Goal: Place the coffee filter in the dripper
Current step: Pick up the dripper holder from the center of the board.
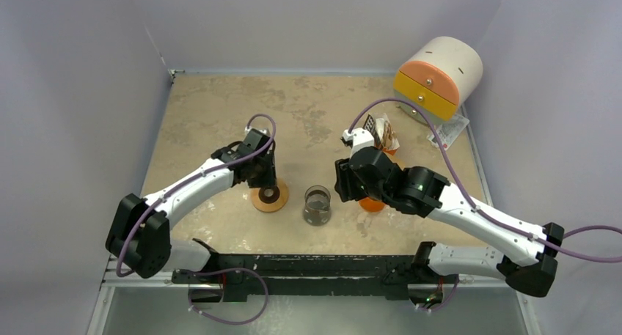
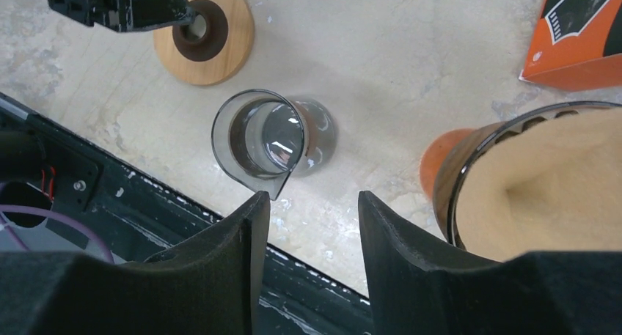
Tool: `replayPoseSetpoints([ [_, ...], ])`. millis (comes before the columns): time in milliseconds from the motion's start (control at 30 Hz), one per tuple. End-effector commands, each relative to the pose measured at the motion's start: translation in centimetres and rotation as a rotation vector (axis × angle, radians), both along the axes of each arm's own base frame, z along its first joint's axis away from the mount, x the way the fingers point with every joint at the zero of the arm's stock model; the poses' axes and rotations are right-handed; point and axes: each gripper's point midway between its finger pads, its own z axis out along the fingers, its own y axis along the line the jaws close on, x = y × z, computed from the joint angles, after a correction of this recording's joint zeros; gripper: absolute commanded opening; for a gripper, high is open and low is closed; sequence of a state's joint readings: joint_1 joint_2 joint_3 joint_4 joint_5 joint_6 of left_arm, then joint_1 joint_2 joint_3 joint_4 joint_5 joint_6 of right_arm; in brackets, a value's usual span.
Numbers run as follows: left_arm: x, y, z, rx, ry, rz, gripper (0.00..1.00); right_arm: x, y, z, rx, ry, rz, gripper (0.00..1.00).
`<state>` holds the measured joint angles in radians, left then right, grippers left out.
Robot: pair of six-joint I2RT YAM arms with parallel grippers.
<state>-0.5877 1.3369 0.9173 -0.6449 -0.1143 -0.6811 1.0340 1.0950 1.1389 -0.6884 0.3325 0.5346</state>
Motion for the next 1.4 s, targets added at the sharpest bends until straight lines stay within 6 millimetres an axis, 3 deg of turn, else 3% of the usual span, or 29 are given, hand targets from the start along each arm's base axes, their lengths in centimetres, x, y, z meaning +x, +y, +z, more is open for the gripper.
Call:
replayPoseSetpoints([
  [0,0.8,-2.2,-0.5,-0.183,0.054,0.02,0.37,-0.1,-1.4,-0.2,-0.032,-0.023,-0.018,0.51],
  [367,0.8,-1.8,-3.1,-0.21,0.133,0.077,0.41,-0.2,-1.9,-0.1,-0.026,-0.037,-0.016,0.52],
  [900,0.8,-1.7,-5.7,-0.204,0.169,0.085,0.35,-0.4,-2.2,0.1,-0.023,-0.04,-0.016,0.52],
  [1233,0.6,-1.6,-6.1,-0.204,0.176,0.076,0.18,-0.4,-2.0,0.1,-0.025,-0.035,-0.013,0.52],
  [1367,0.6,-1.4,-6.1,-0.197,0.167,0.073,0.03,-0.4,-1.9,0.0,-0.023,-0.03,-0.013,0.52],
])
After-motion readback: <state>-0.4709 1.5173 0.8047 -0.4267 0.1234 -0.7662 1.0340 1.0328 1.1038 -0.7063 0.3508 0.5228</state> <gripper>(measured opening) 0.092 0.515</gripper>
